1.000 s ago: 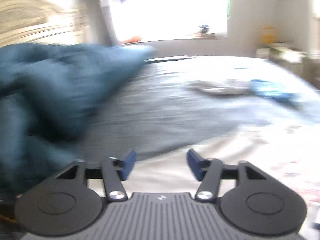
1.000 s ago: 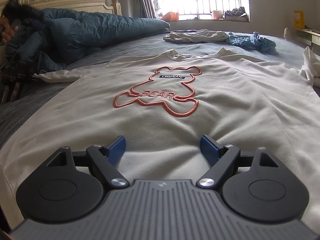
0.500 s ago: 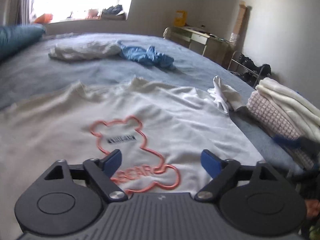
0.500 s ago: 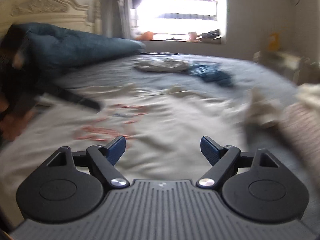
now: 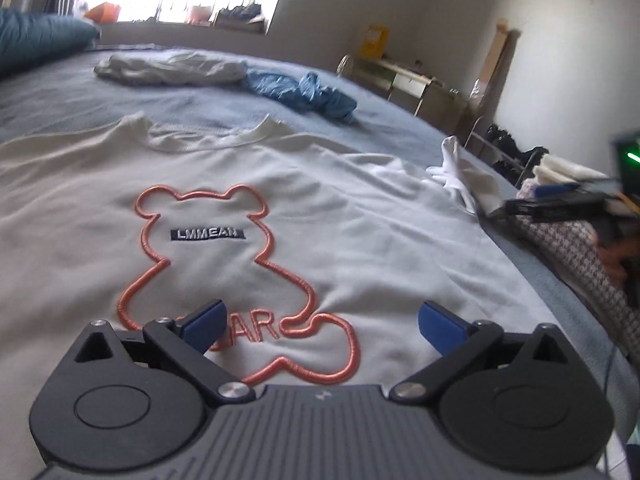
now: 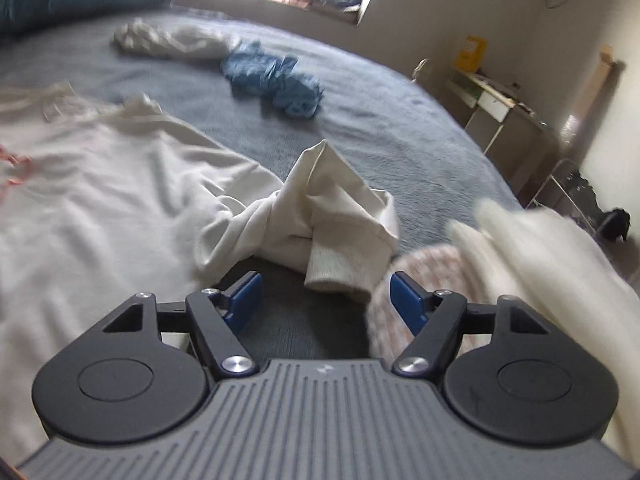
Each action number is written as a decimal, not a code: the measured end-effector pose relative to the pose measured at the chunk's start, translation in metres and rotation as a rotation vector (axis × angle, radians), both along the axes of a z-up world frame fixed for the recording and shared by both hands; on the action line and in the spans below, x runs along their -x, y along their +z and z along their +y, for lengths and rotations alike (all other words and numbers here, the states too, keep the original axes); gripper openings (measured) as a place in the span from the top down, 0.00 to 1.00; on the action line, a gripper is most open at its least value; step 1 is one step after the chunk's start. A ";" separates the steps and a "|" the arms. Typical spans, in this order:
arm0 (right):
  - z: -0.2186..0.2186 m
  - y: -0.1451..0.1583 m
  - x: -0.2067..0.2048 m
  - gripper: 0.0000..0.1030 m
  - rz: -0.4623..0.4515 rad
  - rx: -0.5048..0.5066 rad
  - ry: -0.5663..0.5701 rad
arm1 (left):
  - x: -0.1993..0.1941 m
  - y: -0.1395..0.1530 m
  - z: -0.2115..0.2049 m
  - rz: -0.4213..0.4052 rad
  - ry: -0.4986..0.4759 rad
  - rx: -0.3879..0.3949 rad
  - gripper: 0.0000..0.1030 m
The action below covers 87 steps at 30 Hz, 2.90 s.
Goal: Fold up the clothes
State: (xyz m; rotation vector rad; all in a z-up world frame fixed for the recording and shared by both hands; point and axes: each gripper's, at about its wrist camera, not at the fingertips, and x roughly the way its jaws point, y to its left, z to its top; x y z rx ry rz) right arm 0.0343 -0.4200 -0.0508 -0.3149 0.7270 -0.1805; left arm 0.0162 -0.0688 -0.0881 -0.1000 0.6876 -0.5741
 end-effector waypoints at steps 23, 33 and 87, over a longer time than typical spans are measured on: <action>0.001 0.090 -0.039 0.94 -0.027 0.627 -0.081 | 0.003 -0.012 -0.005 -0.059 -0.017 -0.023 0.00; -0.053 0.139 -0.007 0.94 -0.107 0.696 -0.214 | 0.004 -0.013 -0.005 -0.061 -0.017 -0.018 0.00; -0.244 0.116 0.121 0.51 -0.128 -1.054 -0.671 | 0.005 -0.014 -0.003 -0.066 -0.017 -0.012 0.00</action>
